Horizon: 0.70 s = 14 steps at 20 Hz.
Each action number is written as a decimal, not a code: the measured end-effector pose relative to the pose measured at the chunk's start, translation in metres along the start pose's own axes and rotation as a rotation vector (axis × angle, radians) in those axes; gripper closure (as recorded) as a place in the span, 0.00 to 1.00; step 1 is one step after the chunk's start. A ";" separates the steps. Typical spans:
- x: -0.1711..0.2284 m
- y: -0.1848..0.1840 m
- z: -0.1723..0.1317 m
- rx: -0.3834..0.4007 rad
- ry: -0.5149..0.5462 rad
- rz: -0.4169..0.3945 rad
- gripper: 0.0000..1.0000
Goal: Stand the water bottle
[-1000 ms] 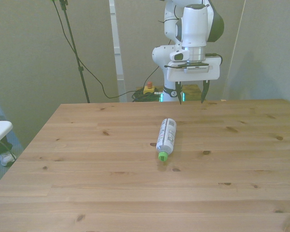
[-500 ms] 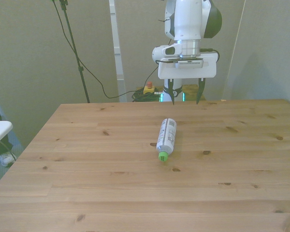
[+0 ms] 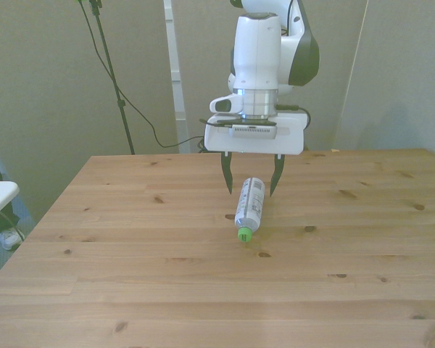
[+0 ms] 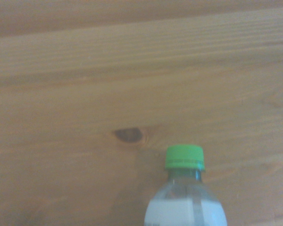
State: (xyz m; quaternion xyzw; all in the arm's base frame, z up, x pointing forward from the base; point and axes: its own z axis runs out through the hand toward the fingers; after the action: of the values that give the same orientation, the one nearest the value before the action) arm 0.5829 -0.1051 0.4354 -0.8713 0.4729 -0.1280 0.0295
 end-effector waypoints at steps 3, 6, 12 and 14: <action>0.009 -0.018 0.020 -0.001 0.004 0.025 0.00; 0.011 -0.029 0.041 -0.009 0.004 0.042 0.00; 0.015 -0.031 0.068 -0.039 0.000 0.069 0.00; 0.016 -0.030 0.073 -0.047 0.000 0.071 0.00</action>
State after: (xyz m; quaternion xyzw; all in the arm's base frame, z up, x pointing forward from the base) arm 0.6341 -0.1073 0.3731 -0.8543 0.5066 -0.1154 0.0135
